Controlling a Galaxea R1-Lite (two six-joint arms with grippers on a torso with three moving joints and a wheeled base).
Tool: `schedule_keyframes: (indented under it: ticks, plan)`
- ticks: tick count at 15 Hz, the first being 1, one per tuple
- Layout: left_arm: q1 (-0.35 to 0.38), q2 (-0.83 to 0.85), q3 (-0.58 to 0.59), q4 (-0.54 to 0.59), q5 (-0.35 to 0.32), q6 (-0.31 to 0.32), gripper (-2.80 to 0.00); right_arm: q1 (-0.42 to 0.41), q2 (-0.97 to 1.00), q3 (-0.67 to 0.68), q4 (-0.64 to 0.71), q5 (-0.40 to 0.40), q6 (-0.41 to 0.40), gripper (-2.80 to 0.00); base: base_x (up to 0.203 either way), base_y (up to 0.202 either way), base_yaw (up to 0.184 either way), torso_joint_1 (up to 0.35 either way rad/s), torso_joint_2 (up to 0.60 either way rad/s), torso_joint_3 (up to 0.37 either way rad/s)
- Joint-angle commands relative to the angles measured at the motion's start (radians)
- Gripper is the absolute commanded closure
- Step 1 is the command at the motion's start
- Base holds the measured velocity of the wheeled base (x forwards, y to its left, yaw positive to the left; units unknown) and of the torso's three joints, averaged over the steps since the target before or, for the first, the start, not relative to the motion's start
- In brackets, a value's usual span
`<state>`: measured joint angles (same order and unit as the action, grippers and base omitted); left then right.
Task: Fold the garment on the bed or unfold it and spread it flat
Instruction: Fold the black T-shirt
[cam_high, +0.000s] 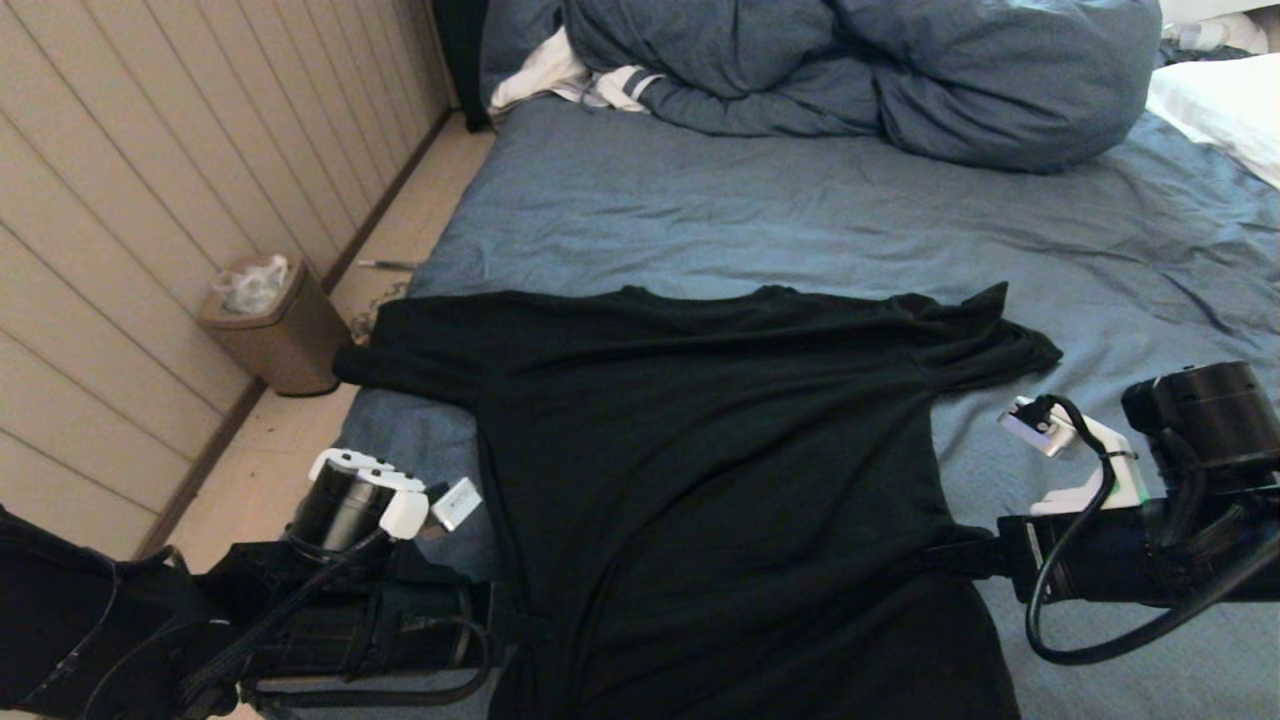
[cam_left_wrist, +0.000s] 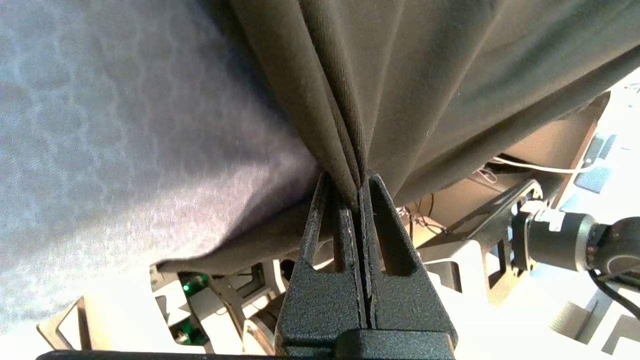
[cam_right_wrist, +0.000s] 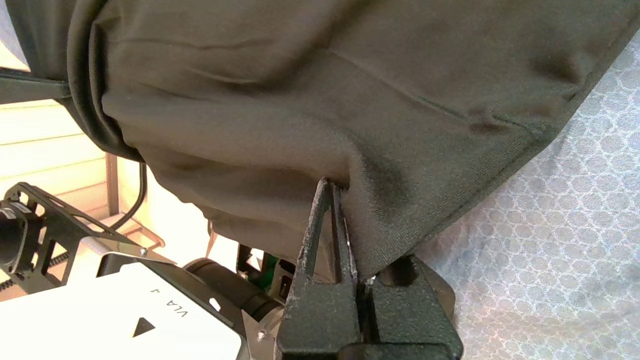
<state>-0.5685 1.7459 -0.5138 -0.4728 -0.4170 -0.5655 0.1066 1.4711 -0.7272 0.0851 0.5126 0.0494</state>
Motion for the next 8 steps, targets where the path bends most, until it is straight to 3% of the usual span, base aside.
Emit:
schedule_keyframes:
  ticks: [1,8]
  plan:
    - [0.001,-0.033,0.015,-0.003,-0.001,-0.004,0.0,-0.002,-0.002,0.002,0.002,0.003,0.001,0.0,0.0,0.0,0.0,0.0,0.0,0.0]
    - [0.004,-0.206,0.067,0.017,0.004,-0.028,0.0,-0.009,-0.087,0.053,0.012,-0.001,0.013,0.0,0.0,0.0,0.0,0.0,0.0,0.0]
